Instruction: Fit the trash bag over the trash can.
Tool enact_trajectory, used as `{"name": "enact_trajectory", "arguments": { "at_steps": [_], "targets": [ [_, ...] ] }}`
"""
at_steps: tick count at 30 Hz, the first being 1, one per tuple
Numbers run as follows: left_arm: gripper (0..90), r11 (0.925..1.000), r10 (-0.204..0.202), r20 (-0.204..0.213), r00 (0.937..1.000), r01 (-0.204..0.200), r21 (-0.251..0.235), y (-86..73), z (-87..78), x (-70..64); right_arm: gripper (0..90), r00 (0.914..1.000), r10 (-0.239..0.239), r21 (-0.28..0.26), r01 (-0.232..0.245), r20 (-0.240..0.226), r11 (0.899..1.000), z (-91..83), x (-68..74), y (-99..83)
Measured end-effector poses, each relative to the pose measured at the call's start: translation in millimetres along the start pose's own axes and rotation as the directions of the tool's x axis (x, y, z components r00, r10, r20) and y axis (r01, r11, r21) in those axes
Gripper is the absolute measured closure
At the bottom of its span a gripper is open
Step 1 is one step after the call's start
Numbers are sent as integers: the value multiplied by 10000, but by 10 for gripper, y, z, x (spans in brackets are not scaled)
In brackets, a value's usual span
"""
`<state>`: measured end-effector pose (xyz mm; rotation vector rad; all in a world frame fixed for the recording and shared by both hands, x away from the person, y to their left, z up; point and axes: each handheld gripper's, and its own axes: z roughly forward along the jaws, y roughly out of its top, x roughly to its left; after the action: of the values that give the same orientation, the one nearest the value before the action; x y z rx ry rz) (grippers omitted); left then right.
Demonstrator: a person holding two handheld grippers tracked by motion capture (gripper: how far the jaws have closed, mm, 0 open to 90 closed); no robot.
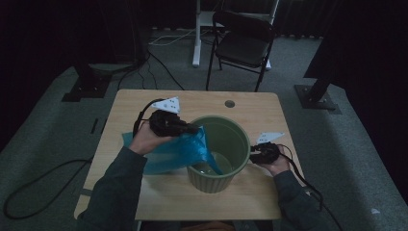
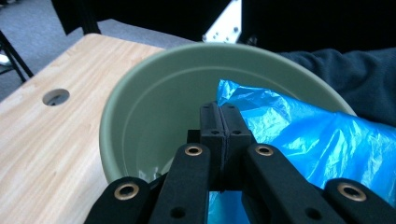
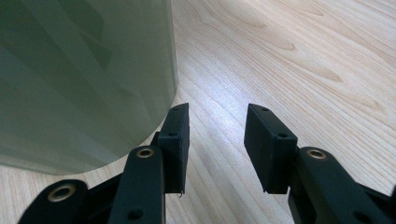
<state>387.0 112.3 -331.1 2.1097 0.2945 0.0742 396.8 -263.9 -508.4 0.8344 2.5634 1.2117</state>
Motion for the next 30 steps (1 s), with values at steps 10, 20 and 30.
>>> {"name": "enact_trajectory", "arguments": {
  "at_steps": [10,20,30],
  "targets": [
    [895,9878,518,-577,9970,-427,1501,49,443,-88,601,10000,-5,-11,5,11,10000,-5,2,-1],
    [690,9935,410,-821,9958,-319,1092,13,337,-73,601,10000,-7,-28,7,10,10000,-15,-2,-9],
    [634,9969,203,-1239,9921,-106,781,-80,75,-35,601,10000,-23,31,23,-11,10000,0,8,-5]
  ]
}}
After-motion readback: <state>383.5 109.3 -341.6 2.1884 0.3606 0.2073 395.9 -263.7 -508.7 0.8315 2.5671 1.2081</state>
